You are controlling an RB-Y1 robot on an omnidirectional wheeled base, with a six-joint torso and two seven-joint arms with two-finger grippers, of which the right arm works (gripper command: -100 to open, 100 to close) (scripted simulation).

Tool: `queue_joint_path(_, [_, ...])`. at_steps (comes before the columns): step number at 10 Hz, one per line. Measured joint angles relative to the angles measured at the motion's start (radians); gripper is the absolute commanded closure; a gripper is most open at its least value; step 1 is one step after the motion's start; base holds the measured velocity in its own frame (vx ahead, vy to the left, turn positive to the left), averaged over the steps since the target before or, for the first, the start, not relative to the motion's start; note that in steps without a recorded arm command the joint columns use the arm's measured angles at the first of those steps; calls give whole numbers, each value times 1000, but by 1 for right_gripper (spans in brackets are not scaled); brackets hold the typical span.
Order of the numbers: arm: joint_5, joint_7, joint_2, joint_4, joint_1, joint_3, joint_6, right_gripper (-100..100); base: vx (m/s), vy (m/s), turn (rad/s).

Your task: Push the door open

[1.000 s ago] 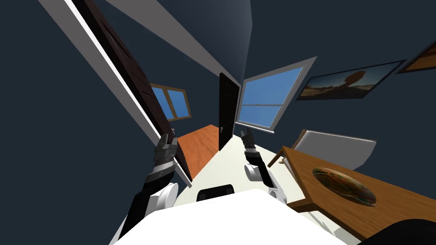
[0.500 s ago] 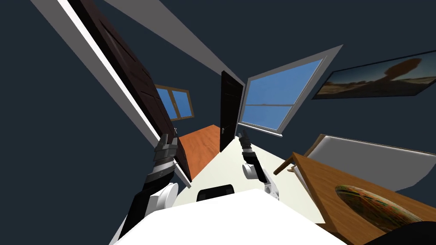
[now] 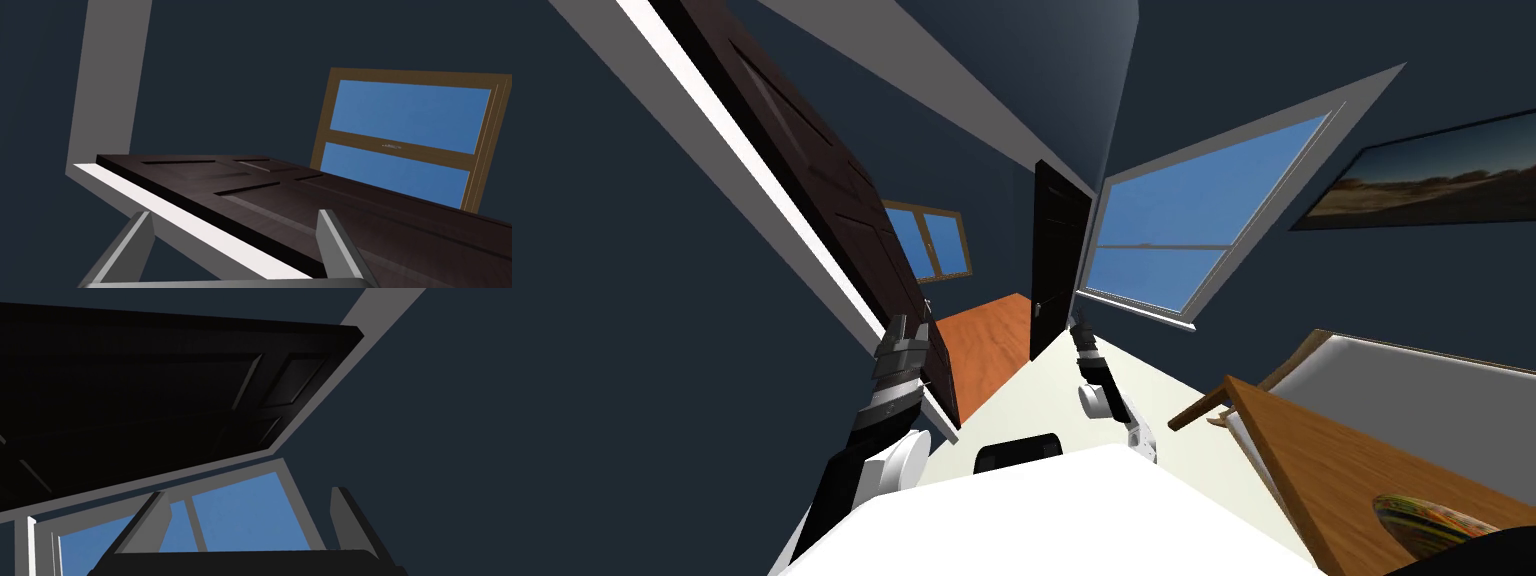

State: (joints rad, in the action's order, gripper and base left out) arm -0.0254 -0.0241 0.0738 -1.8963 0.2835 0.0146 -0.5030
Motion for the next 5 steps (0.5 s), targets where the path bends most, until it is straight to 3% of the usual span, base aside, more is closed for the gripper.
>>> queue_joint_path(2, [0,2,0,50,-18,-4,-14,-100,36,-67,56])
queue_joint_path(5, [-2,5,3,135,-50,-10,-33,-100,49,-95,123])
